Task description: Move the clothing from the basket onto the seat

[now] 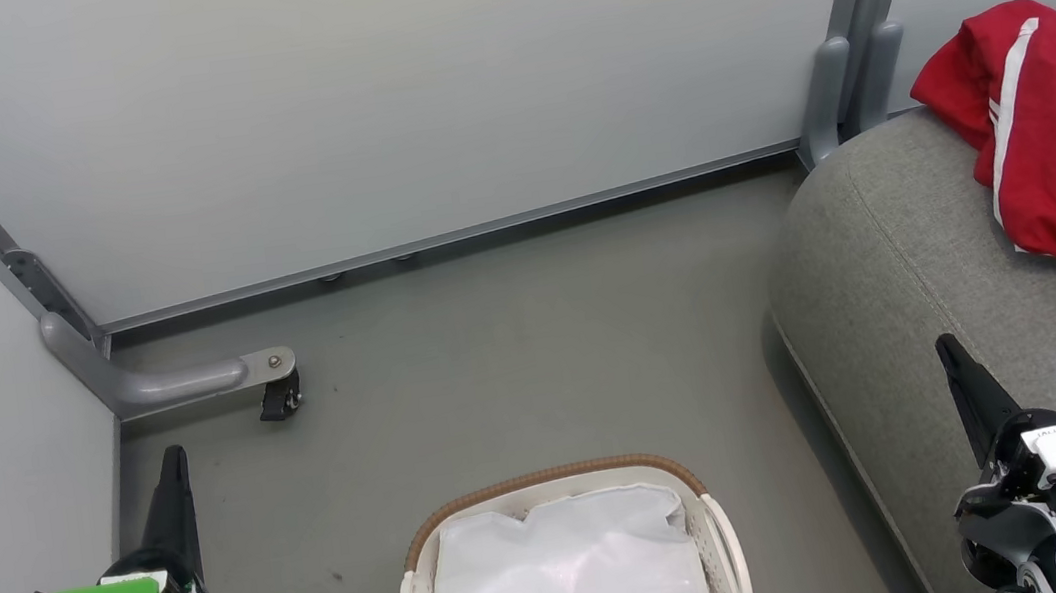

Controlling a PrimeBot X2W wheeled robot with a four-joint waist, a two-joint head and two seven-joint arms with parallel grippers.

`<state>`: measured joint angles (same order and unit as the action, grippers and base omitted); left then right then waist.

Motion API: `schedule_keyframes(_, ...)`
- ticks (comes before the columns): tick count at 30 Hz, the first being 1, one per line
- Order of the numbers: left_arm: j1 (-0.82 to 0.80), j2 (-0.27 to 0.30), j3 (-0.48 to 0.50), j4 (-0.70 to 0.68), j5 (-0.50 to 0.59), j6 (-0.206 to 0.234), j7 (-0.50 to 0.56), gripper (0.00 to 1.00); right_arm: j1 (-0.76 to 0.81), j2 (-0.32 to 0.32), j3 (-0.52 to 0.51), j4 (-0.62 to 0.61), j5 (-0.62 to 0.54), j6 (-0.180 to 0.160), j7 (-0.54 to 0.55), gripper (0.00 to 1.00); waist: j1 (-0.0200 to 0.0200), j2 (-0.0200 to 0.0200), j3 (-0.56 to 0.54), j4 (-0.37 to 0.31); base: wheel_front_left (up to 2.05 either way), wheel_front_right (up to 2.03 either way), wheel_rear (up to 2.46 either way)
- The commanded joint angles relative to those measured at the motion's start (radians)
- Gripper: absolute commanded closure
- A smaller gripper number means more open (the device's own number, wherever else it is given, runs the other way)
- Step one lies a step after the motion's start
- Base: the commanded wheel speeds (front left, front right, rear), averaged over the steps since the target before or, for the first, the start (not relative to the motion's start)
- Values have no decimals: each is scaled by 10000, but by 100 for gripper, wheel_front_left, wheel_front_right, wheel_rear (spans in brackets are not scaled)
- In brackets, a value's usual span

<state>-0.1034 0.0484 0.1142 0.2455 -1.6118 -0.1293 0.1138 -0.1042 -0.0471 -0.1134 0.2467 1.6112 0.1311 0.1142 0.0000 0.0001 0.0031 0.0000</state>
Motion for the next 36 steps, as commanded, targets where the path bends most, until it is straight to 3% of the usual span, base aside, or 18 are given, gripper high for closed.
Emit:
schedule_keyframes(1, -99, 49, 28, -16, -23, -41, 38, 100, -77, -60, -19, -43, 34, -7, 35, 100, 0, -1, 0, 0, 0, 0, 0)
schedule_keyframes(36, -99, 43, 32, -18, -15, -41, 41, 100, -76, -60, -17, -42, 35, -5, 34, 100, 0, -1, 0, 0, 0, 0, 0)
